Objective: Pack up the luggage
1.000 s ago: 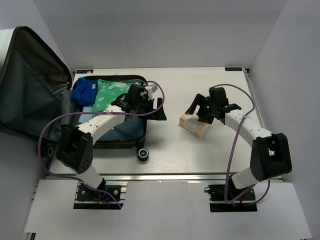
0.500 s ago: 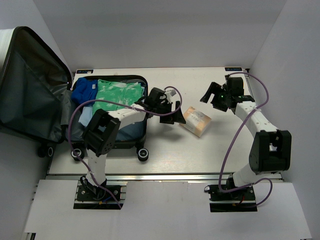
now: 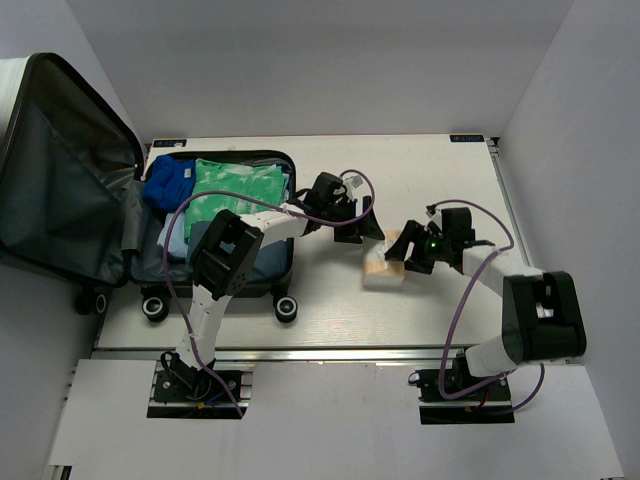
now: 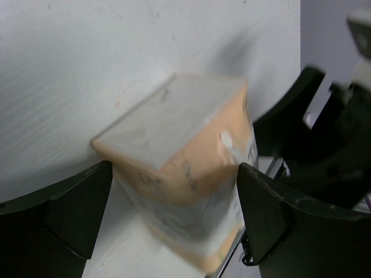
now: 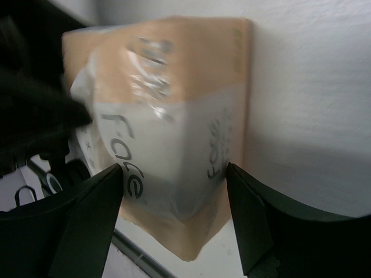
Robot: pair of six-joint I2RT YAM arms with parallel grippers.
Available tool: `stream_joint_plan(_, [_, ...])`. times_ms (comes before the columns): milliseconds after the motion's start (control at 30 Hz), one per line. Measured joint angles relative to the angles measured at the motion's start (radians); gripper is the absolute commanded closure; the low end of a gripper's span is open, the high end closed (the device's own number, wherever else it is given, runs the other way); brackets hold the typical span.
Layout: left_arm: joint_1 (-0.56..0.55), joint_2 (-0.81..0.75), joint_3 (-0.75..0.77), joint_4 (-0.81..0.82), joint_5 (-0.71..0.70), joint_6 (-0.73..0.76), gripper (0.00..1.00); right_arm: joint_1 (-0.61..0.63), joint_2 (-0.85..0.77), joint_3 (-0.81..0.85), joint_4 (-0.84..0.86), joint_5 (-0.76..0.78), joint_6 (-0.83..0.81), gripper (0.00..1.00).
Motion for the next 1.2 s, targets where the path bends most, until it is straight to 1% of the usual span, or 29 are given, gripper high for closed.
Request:
stream_joint_plan(133, [0.002,0.027,0.061,-0.009,-0.024,-0.002,0.14,0.051,-0.110,-0.105,0.026,-0.014,0.028,0.27])
stream_joint_plan(200, [0.003,0.027,0.066,-0.021,-0.048,0.010,0.15,0.060,-0.134,-0.120,0.023,-0.005,0.033,0.27])
stream_joint_plan(333, [0.001,0.019,0.047,-0.070,-0.113,0.058,0.13,0.060,-0.145,-0.121,0.024,0.032,0.051,0.27])
stream_joint_plan(367, [0.001,0.006,0.029,-0.079,-0.127,0.066,0.10,0.060,-0.147,-0.119,0.021,0.042,0.055,0.27])
stream_joint_plan(567, [0.003,-0.134,-0.103,-0.139,-0.183,0.119,0.02,0.059,-0.188,-0.102,-0.024,0.090,0.053,0.26])
stream_joint_plan(600, [0.002,-0.154,-0.119,-0.146,-0.185,0.126,0.02,0.059,-0.198,-0.101,-0.027,0.093,0.049,0.26])
stream_joint_plan(833, [0.008,-0.216,-0.151,-0.181,-0.179,0.142,0.02,0.059,-0.212,-0.103,-0.031,0.079,0.022,0.27])
stream_joint_plan(967, [0.008,-0.272,-0.208,-0.188,-0.178,0.143,0.02,0.060,-0.236,-0.125,-0.026,0.071,0.019,0.28])
stream_joint_plan(1100, [0.001,-0.340,-0.303,-0.143,-0.132,0.113,0.02,0.063,-0.271,-0.155,-0.027,0.055,0.019,0.30])
stream_joint_plan(1200, [-0.012,-0.351,-0.363,-0.090,-0.089,0.075,0.02,0.076,-0.283,-0.172,-0.020,0.046,0.021,0.31])
